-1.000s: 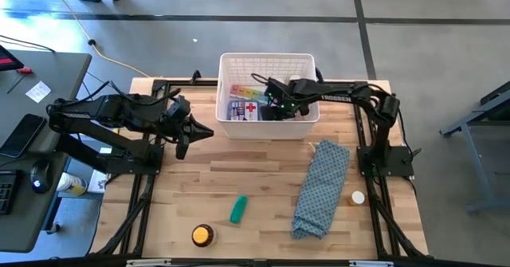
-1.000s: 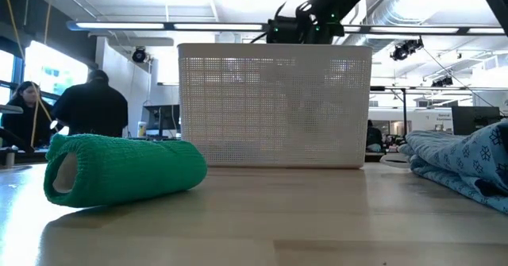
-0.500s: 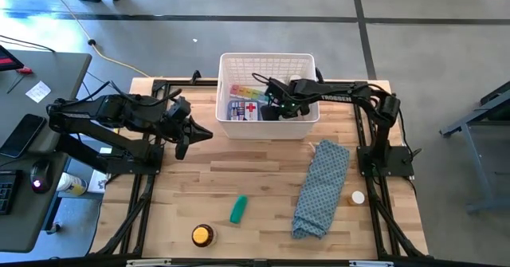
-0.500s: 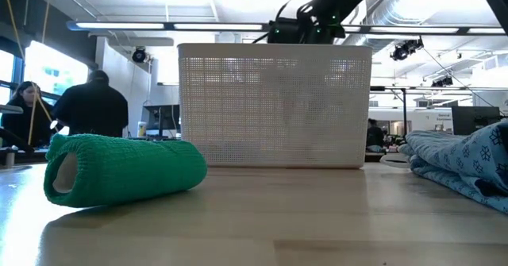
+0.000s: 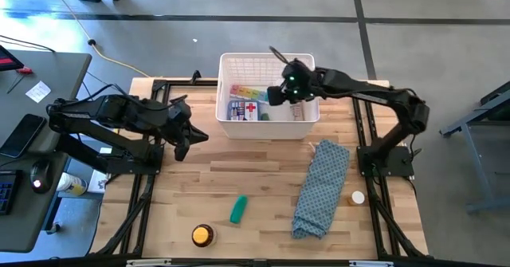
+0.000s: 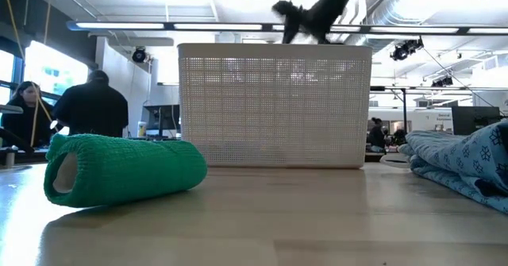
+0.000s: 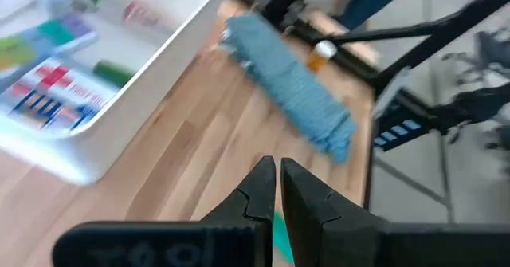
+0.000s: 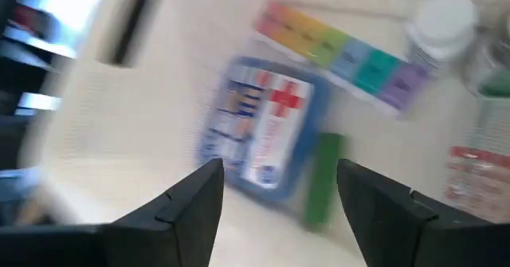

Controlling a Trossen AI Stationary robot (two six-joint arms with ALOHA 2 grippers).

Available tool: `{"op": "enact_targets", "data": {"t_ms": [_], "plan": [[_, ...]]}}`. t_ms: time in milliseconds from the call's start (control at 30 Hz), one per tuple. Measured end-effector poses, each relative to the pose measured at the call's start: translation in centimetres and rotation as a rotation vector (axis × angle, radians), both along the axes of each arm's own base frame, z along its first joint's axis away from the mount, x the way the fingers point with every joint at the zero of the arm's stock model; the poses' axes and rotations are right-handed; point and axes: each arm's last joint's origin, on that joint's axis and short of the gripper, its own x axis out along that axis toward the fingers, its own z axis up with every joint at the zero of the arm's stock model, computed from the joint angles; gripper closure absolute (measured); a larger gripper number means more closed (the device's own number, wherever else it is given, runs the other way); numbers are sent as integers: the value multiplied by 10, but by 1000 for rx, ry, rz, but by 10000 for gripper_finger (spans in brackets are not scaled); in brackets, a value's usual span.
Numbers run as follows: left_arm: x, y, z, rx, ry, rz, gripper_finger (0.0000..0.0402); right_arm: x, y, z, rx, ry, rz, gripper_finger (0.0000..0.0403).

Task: Pick & place medical supplies in basket/bin
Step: Put the light green bandage into the white bin

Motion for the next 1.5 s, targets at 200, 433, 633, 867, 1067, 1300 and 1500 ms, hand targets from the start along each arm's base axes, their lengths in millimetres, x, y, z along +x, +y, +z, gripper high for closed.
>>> {"op": "enact_targets", "data": {"t_ms": [200, 433, 633, 867, 1067, 1300, 1500], "plan": [[-5, 2, -6, -17, 73, 85, 341, -4, 49, 36, -71, -153, 39, 169], [-4, 1, -5, -9, 68, 11, 341, 2, 118, 42, -81, -186, 114, 170], [2, -4, -8, -33, 94, -101, 341, 2, 172, 40, -30, -209, 173, 171], [31, -13, -25, -158, 213, -80, 328, -5, 211, 37, 2, -205, 235, 171], [75, -41, -55, -306, 341, -69, 230, -17, 235, 32, 25, -138, 323, 181], [117, -71, -101, -439, 511, 79, 117, -52, 261, 37, 41, -49, 432, 182], [143, -94, -152, -459, 671, 204, 80, -92, 276, 46, -56, -5, 478, 183]]}}
